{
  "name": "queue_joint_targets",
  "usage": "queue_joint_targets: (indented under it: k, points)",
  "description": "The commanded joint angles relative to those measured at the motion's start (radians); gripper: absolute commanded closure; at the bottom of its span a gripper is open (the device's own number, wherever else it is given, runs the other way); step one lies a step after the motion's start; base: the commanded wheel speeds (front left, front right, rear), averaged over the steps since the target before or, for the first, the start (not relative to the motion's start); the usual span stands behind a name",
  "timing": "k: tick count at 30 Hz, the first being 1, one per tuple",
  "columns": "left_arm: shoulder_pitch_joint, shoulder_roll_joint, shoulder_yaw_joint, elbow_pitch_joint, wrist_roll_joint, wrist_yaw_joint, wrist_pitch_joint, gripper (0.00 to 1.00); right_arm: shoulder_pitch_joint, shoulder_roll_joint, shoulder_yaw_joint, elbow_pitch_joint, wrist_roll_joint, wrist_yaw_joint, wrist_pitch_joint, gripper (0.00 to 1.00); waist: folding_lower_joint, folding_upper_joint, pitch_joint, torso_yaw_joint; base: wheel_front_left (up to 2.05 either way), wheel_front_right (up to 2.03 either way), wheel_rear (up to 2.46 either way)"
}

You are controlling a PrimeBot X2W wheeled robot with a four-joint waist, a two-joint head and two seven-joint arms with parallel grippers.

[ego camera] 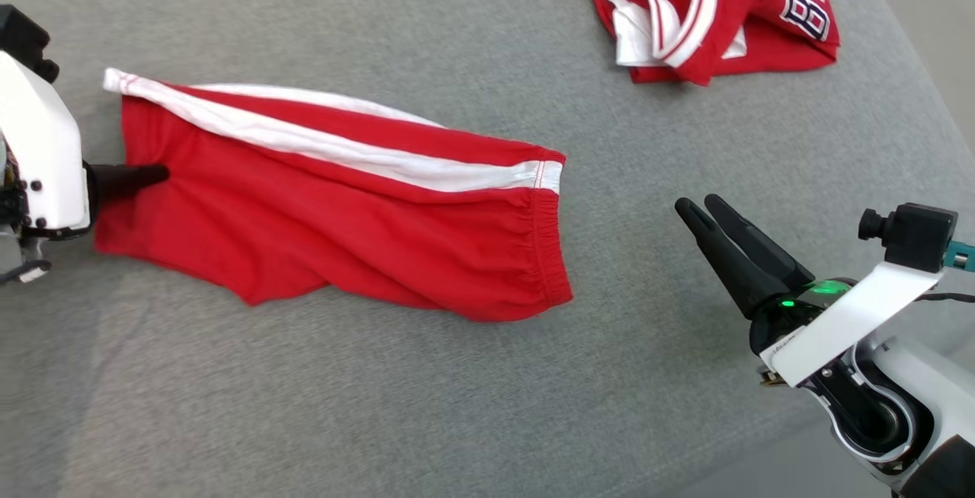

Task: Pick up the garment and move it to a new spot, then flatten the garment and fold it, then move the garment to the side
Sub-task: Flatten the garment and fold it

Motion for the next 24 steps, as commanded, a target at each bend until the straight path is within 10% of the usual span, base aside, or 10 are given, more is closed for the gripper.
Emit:
queue_joint_targets:
  k: [1, 24]
  points:
    - [0.028, -0.002, -0.001, -0.007, -0.004, -0.004, -0.010, 1.00, 0.011, -0.013, 0.001, 0.007, 0.000, 0.000, 0.006, 0.00, 0.0000, 0.0000, -0.055, 0.057, 0.00, 0.00, 0.00]
    - [0.338, 0.003, 0.002, -0.053, -0.103, -0.004, -0.181, 1.00, 0.099, -0.069, 0.011, 0.035, 0.048, 0.000, 0.056, 0.00, 0.0000, 0.0000, -0.272, 0.208, 0.00, 0.00, 0.00]
